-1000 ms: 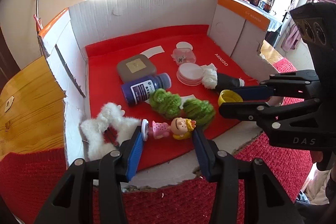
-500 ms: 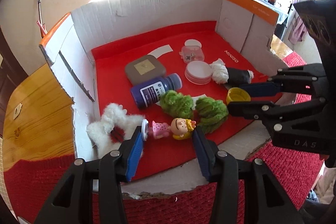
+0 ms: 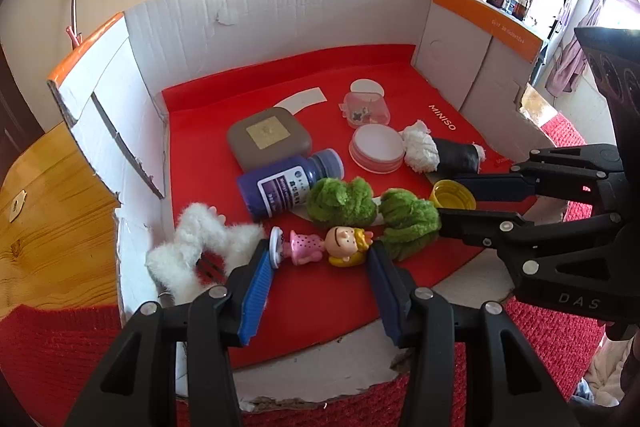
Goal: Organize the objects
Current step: 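Open the left tool on the mat while the right tool releases the yellow cap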
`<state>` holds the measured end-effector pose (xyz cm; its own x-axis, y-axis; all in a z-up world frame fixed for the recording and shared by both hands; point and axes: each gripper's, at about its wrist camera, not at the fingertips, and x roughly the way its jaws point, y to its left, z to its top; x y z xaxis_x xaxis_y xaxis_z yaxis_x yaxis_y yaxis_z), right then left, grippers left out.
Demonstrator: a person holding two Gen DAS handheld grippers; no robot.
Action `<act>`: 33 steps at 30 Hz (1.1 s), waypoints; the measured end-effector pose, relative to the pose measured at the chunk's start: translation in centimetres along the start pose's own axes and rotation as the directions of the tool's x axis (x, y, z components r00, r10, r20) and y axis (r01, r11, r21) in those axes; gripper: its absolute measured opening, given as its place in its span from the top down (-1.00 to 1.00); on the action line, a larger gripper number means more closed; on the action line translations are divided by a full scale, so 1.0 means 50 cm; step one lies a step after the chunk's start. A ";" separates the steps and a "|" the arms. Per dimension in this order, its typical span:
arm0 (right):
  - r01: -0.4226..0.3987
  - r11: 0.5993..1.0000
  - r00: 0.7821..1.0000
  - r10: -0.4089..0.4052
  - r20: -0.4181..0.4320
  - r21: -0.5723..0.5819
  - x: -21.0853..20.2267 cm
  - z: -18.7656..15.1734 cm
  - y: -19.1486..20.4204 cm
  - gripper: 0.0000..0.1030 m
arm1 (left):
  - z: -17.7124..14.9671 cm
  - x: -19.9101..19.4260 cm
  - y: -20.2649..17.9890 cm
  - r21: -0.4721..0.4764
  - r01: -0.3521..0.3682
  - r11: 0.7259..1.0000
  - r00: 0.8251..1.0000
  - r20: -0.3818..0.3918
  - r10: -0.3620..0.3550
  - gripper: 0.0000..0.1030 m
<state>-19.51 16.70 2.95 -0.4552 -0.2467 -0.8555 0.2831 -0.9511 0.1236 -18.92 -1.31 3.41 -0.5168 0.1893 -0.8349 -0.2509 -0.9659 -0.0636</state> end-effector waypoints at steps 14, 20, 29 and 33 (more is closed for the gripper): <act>-0.010 1.000 1.000 0.010 0.003 -0.004 -0.005 -0.001 -0.002 0.43 | -0.004 -0.002 0.001 -0.007 -0.004 1.000 1.000 0.010 0.004 0.01; -0.020 1.000 1.000 0.020 0.014 0.000 -0.011 -0.006 -0.003 0.43 | -0.006 -0.007 0.000 -0.006 -0.006 1.000 1.000 0.019 0.006 -0.05; -0.036 0.999 0.998 0.036 0.047 0.005 -0.023 -0.013 -0.002 0.42 | -0.010 -0.018 -0.005 -0.013 -0.006 1.000 0.999 0.042 0.006 -0.12; -0.042 0.999 0.996 0.041 0.073 0.016 -0.034 -0.018 -0.003 0.42 | -0.016 -0.030 -0.012 -0.008 -0.023 1.000 0.997 0.067 0.024 -0.18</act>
<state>-18.02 17.43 3.92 -0.5040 -0.2985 -0.8105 0.2886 -0.9426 0.1677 -17.35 -1.16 4.26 -0.5767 0.1775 -0.7974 -0.2320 -0.9715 -0.0485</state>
